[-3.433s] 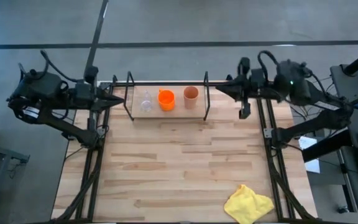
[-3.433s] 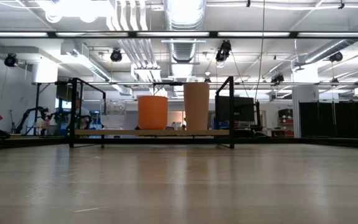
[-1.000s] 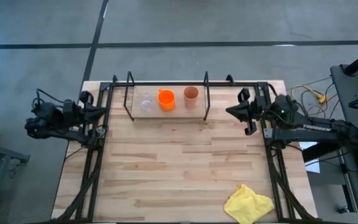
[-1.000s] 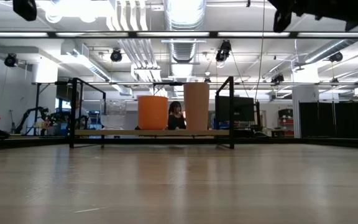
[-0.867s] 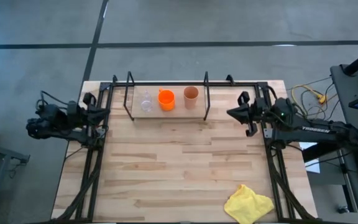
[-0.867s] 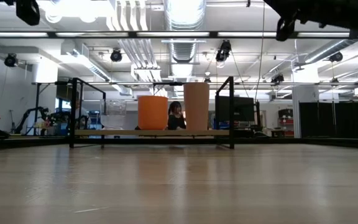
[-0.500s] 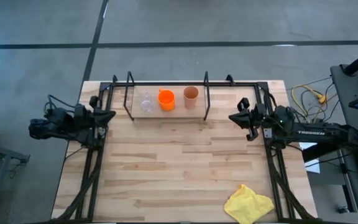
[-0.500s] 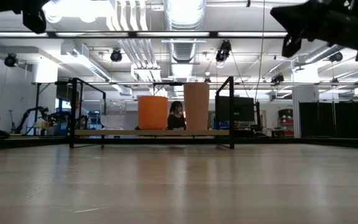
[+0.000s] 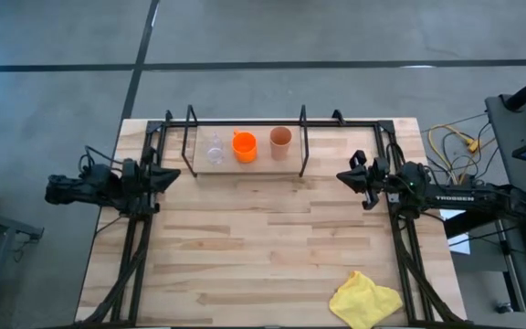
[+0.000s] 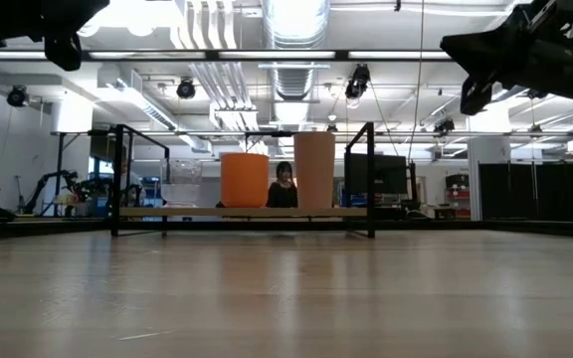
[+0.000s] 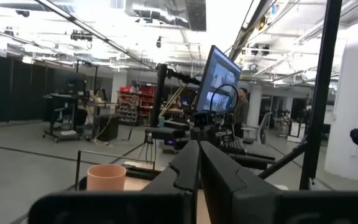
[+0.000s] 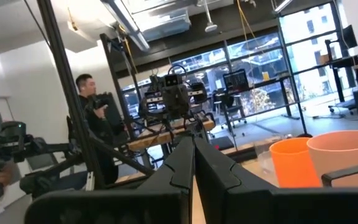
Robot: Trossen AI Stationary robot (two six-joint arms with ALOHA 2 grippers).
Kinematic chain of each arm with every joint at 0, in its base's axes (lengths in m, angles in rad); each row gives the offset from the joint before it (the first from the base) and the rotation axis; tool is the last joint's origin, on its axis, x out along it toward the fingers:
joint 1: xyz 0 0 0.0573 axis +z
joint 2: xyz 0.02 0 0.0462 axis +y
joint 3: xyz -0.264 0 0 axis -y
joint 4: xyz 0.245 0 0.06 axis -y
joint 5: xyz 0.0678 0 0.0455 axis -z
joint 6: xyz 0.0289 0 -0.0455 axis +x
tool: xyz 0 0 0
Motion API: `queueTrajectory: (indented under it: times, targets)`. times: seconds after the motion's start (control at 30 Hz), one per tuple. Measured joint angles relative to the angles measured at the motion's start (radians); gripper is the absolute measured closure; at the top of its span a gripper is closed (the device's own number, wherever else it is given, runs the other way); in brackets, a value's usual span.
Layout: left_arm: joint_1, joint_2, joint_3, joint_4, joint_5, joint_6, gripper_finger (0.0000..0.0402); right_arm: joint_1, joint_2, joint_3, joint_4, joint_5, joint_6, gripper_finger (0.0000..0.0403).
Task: Stack small to large cups/mugs on shelf
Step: Return to Home Position
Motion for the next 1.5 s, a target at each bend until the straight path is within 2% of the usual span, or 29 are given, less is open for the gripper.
queueTrajectory:
  times: [0.2, 0.43, 0.6, 0.83, 1.07, 1.2, 1.3, 1.37, 1.5]
  targets:
    - [0.000, -0.001, 0.000, 0.014, -0.001, -0.001, 0.0401, 0.000, -0.033, 0.000, -0.002, -0.008, 0.010, 0.0394]
    - [0.000, 0.000, 0.000, 0.017, -0.001, 0.000, 0.0401, 0.000, -0.117, 0.001, -0.011, -0.132, 0.058, 0.0394]
    - [-0.001, -0.001, 0.004, 0.061, -0.002, -0.002, 0.0401, 0.000, -0.177, 0.001, -0.116, -0.135, 0.069, 0.0394]
    - [-0.001, -0.001, 0.046, 0.016, 0.012, 0.000, 0.0401, 0.000, -0.290, 0.001, -0.223, -0.139, 0.054, 0.0394]
    - [-0.001, -0.001, 0.082, -0.002, 0.012, 0.004, 0.0401, 0.000, -0.459, 0.001, -0.343, -0.190, 0.099, 0.0394]
    - [-0.001, -0.001, 0.090, 0.000, 0.011, 0.055, 0.0401, 0.000, -0.568, 0.002, -0.462, -0.190, 0.061, 0.0394]
    - [0.000, -0.001, 0.067, 0.011, 0.003, 0.083, 0.0401, 0.000, -0.565, 0.002, -0.486, -0.186, 0.035, 0.0394]
    - [0.000, 0.005, 0.027, 0.065, -0.015, 0.079, 0.0401, -0.001, -0.558, 0.003, -0.493, -0.185, 0.023, 0.0394]
    - [0.000, -0.001, -0.089, 0.275, 0.000, 0.084, 0.0401, 0.000, -0.569, 0.003, -0.515, -0.182, 0.016, 0.0394]
